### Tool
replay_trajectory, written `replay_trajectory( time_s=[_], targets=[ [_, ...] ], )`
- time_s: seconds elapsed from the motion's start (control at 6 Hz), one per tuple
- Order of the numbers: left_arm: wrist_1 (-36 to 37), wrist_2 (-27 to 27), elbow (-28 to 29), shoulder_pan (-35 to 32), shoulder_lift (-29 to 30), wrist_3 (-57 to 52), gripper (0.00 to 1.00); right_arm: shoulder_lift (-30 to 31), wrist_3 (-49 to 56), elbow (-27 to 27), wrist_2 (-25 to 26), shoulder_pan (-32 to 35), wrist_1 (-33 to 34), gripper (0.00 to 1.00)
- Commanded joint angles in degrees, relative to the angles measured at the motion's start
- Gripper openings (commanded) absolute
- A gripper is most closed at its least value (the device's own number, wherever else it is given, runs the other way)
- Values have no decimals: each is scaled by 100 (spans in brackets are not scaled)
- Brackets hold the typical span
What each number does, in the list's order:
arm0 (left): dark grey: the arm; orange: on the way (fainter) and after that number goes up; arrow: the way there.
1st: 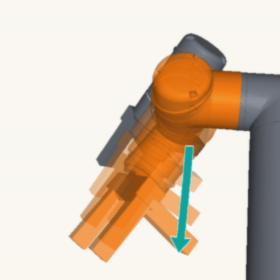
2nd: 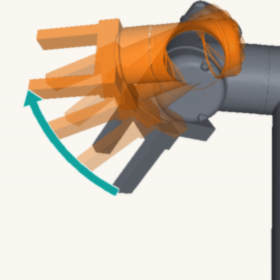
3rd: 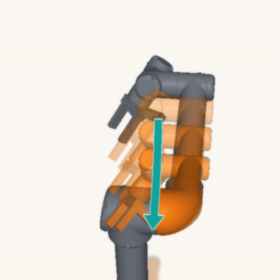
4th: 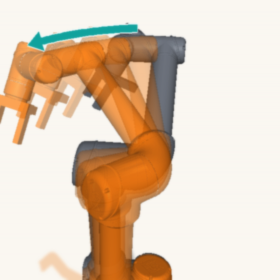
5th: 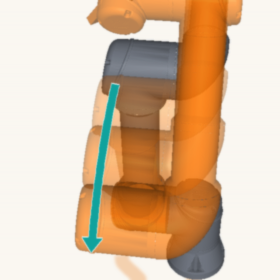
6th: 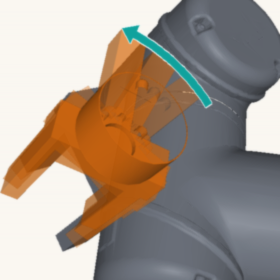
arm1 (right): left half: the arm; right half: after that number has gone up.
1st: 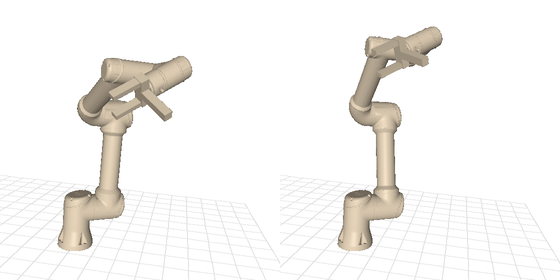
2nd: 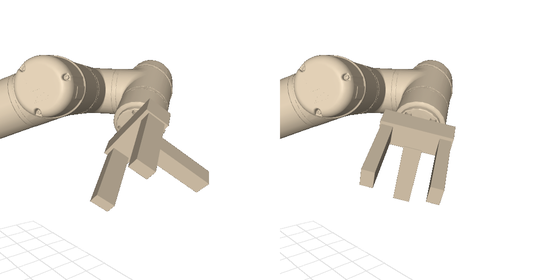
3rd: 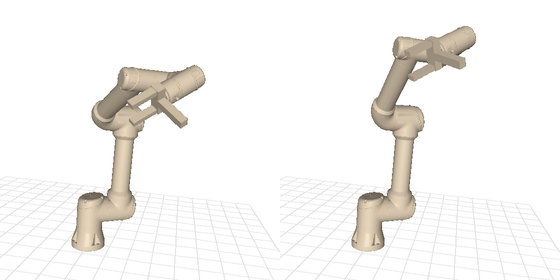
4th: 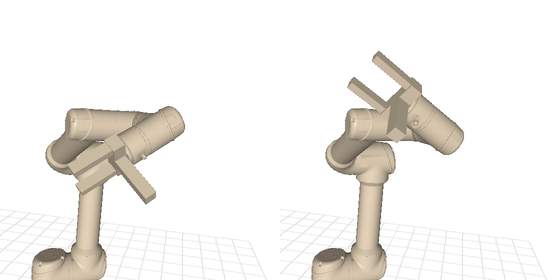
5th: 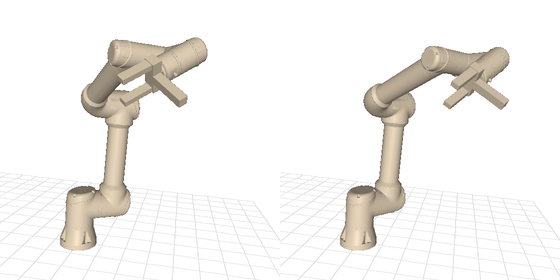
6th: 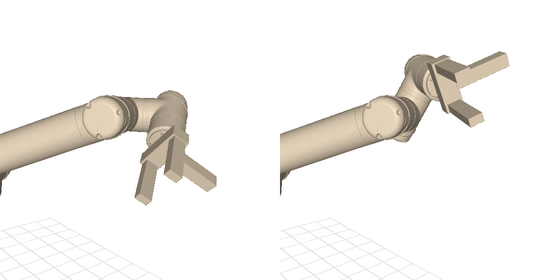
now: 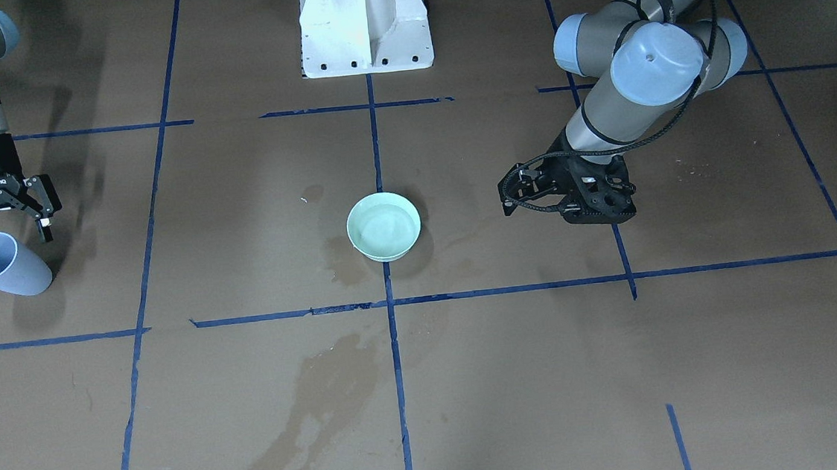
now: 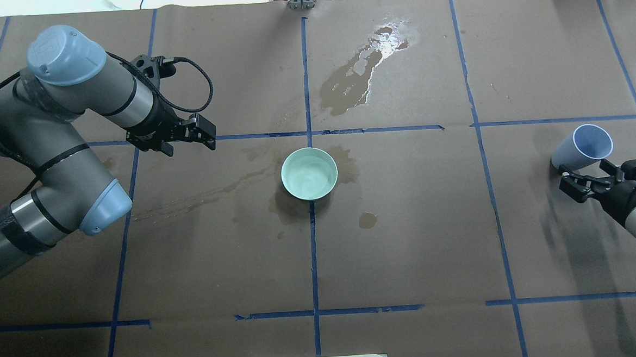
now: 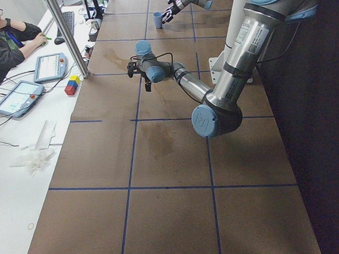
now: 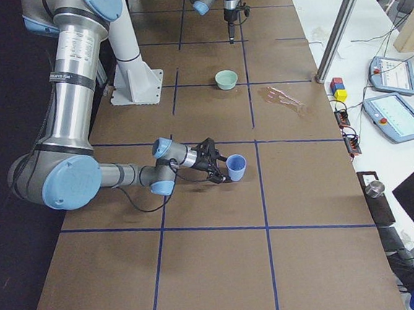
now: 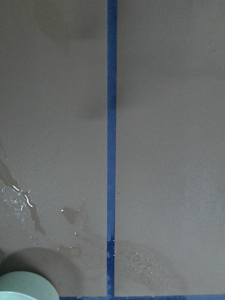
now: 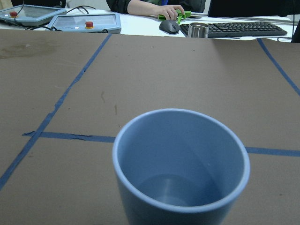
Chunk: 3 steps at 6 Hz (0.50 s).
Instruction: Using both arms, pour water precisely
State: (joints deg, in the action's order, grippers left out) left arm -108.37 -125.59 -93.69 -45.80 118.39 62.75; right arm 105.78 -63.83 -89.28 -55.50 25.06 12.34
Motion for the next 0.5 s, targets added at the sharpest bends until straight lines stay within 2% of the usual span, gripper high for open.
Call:
replay_trajectory(
  time_s=[0.0, 0.33],
  targets=[
    [0, 0, 0, 1, 0, 0, 100, -250, 45, 384, 355, -63, -100, 100],
    [0, 0, 9, 1, 0, 0, 100, -259, 150, 507, 364, -54, -362, 100]
  ],
)
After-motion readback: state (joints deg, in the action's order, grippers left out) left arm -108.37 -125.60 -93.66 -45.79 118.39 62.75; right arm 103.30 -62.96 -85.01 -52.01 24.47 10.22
